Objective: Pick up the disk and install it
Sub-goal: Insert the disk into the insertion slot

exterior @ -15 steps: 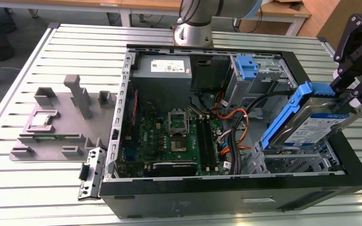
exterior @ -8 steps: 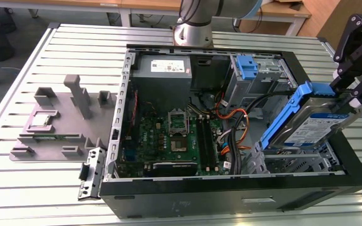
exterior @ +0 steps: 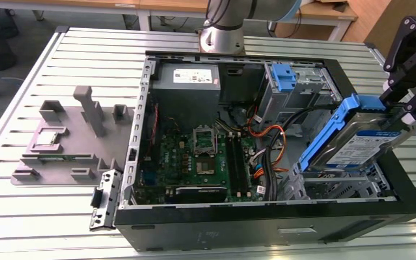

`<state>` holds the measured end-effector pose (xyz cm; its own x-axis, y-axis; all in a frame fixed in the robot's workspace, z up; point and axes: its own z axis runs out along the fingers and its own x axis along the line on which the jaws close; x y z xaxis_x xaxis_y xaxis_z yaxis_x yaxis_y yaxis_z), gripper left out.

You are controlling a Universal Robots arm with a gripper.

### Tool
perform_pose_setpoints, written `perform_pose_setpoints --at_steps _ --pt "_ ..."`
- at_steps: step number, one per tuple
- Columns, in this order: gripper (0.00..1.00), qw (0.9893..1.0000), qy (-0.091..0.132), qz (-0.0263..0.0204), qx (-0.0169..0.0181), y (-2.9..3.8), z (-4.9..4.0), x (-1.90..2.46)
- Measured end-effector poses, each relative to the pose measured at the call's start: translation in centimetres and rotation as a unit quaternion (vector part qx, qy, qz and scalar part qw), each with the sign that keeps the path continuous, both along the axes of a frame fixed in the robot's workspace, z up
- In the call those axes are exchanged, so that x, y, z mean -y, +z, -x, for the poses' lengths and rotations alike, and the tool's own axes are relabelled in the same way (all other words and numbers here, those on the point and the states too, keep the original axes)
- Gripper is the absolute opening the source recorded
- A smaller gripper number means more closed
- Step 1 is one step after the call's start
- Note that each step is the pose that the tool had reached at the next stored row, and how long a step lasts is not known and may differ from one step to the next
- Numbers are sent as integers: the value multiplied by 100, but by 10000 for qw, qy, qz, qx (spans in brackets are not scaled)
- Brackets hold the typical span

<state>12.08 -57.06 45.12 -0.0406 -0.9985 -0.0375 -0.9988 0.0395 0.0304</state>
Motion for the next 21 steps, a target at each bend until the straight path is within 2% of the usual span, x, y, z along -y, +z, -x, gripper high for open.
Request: perform_pose_setpoints --at_steps 11,21 --pt "35 10000 11 0 0 9 0 12" --pt "35 9998 218 0 0 5 0 22"
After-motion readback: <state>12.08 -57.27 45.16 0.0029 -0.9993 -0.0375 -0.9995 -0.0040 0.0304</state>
